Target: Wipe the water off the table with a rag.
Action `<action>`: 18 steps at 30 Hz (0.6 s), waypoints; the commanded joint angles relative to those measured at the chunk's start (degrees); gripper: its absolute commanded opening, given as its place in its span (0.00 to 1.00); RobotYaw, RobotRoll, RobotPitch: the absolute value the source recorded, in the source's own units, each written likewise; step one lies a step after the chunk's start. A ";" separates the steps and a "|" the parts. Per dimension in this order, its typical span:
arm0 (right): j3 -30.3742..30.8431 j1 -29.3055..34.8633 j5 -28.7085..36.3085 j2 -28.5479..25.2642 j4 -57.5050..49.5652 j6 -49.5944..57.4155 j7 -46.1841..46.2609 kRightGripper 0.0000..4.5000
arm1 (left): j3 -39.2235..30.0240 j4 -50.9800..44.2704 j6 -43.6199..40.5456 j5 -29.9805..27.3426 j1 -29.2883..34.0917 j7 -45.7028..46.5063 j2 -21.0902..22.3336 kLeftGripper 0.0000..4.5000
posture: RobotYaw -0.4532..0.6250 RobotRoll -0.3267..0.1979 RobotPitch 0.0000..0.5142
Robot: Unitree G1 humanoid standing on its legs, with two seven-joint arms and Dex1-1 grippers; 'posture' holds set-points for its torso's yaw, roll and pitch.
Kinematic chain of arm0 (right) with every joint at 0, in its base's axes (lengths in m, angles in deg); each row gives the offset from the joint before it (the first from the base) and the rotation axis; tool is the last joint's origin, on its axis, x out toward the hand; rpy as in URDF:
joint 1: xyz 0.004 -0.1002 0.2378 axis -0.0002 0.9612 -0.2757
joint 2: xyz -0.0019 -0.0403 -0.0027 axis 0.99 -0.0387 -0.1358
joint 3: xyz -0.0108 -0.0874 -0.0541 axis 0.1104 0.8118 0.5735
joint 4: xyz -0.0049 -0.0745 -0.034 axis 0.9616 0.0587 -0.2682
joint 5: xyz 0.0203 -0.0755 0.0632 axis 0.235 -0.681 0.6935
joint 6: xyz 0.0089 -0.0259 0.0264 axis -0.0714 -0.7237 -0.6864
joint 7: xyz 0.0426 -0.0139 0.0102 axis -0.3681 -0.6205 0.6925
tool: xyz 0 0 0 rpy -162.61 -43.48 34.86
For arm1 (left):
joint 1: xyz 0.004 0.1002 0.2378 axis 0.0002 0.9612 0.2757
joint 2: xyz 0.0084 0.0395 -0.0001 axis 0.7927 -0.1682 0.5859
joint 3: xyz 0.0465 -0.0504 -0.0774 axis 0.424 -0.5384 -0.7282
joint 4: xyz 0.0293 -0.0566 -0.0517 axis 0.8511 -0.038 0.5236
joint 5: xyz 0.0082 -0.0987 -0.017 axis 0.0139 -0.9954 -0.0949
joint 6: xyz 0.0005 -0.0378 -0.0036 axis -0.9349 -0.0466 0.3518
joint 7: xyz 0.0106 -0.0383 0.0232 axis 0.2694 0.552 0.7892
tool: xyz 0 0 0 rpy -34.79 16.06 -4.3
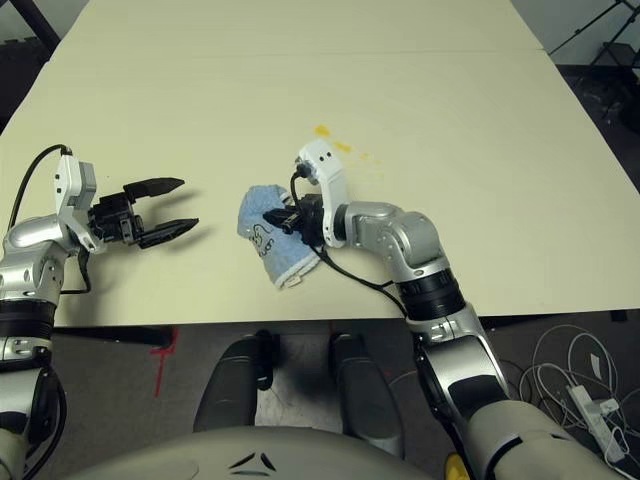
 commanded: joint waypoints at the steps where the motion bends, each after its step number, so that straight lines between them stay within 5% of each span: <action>1: 0.40 0.26 -1.49 -3.68 0.46 -0.46 -1.25 0.00 | 0.52 -1.04 0.02 0.47 1.04 -0.12 0.26 1.00 | 0.63 0.62 0.44; 18: -4.55 2.39 -1.76 -24.21 -0.51 -1.74 -7.46 0.00 | 1.46 0.32 0.87 0.80 0.21 -0.34 -0.70 1.00 | 0.60 0.62 0.44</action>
